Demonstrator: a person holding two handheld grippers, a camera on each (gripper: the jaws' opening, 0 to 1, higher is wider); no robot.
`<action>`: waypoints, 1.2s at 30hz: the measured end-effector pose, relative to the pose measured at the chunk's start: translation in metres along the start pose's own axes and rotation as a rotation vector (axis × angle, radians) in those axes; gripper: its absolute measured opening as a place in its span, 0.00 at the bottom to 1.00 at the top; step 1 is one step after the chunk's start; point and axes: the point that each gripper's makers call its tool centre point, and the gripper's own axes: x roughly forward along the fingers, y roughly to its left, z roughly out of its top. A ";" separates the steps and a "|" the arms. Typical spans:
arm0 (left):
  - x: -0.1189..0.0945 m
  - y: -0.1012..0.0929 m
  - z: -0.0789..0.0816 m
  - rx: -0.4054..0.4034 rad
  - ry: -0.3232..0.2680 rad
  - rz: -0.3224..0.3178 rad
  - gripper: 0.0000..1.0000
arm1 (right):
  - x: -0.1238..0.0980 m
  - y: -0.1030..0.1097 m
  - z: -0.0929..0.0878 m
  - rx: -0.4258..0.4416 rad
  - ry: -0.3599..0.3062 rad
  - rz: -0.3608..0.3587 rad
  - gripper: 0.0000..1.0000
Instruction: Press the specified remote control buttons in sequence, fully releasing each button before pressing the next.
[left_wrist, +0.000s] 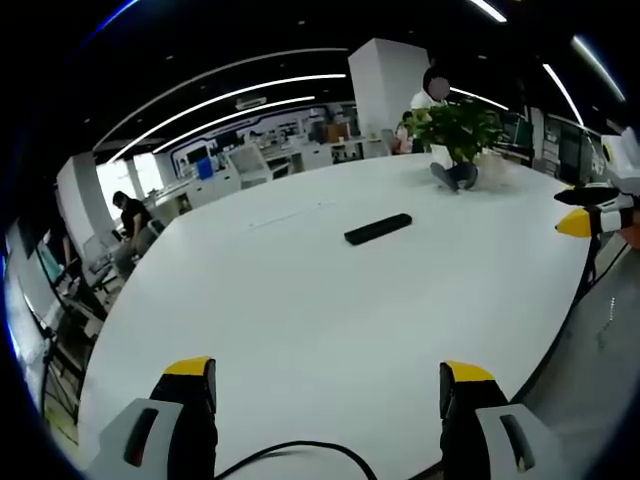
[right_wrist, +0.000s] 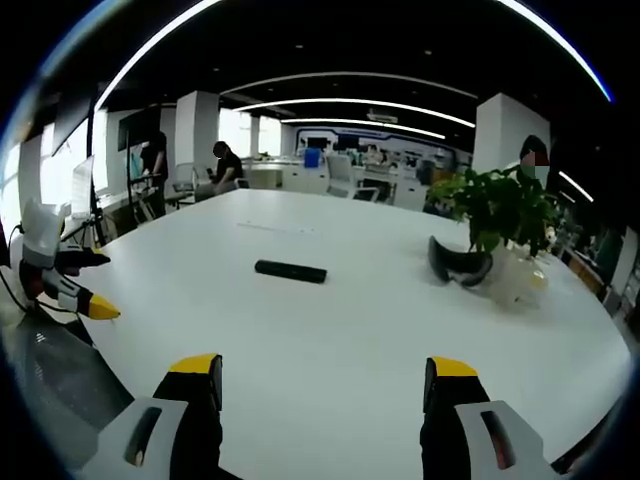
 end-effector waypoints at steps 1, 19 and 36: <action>0.000 0.000 0.000 -0.001 0.001 0.000 0.96 | 0.000 0.000 0.000 0.000 -0.002 -0.002 0.82; -0.002 -0.001 0.009 -0.014 -0.035 -0.010 0.97 | 0.002 0.003 -0.001 -0.009 0.011 0.010 0.81; 0.026 0.002 0.044 0.048 -0.034 -0.052 0.98 | 0.003 0.002 -0.006 -0.019 0.035 0.006 0.80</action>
